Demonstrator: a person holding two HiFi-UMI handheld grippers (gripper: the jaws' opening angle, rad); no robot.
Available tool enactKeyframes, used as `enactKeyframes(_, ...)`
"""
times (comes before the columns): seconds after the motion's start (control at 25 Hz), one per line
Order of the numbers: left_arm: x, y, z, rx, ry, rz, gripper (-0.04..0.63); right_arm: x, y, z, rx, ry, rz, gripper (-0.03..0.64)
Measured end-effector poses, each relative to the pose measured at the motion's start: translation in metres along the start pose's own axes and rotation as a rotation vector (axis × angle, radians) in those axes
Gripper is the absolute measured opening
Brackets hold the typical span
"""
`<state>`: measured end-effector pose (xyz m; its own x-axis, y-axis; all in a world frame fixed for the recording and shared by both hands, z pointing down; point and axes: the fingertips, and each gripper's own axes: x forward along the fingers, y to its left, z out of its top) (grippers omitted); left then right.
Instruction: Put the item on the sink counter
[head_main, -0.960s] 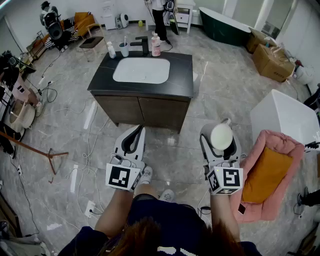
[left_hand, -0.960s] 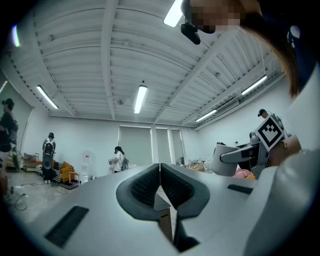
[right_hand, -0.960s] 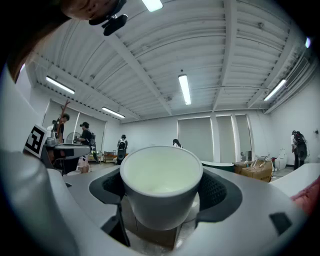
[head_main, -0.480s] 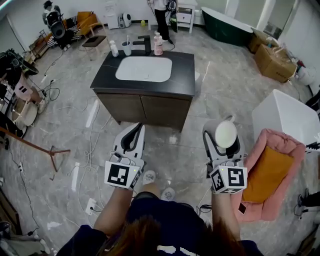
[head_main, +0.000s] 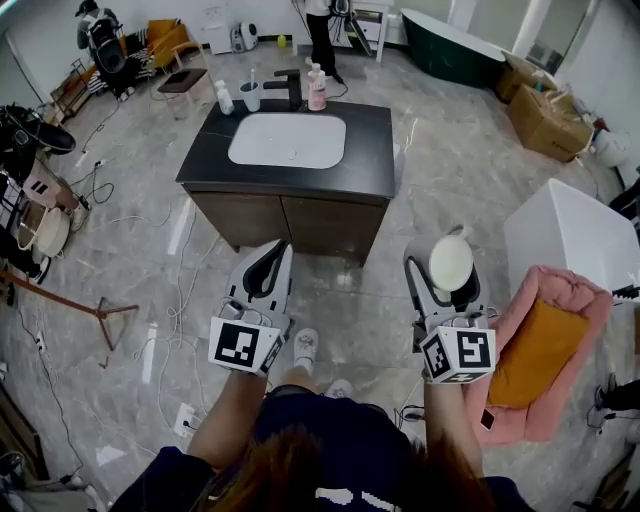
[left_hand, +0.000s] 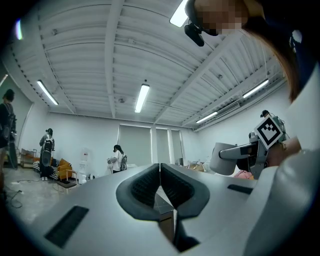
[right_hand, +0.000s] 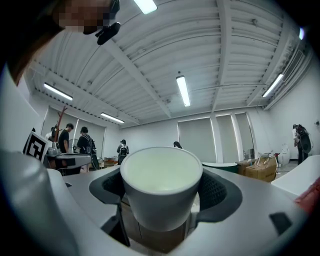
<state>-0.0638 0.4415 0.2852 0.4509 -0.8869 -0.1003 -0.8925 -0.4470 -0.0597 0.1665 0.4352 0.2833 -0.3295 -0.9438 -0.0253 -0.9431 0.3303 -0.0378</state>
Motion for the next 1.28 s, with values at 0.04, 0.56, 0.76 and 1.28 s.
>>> enactKeyframes(0.04,0.008,0.008,-0.001,-0.004,-0.002,-0.004,0.025,0.010,0.000,0.001,-0.001,-0.001,-0.004,0.436)
enactKeyframes(0.56,0.118,0.124,-0.020,-0.028,-0.020,-0.059,0.025,0.150,0.008,-0.002,-0.011,-0.011,-0.070,0.436)
enactKeyframes(0.76,0.147,0.155,-0.029,-0.033,-0.018,-0.087,0.025,0.190,0.012,-0.006,-0.008,-0.015,-0.090,0.436)
enactKeyframes(1.28,0.172,0.204,-0.044,-0.057,-0.018,-0.102,0.025,0.239,0.029,-0.016,0.007,-0.005,-0.112,0.436)
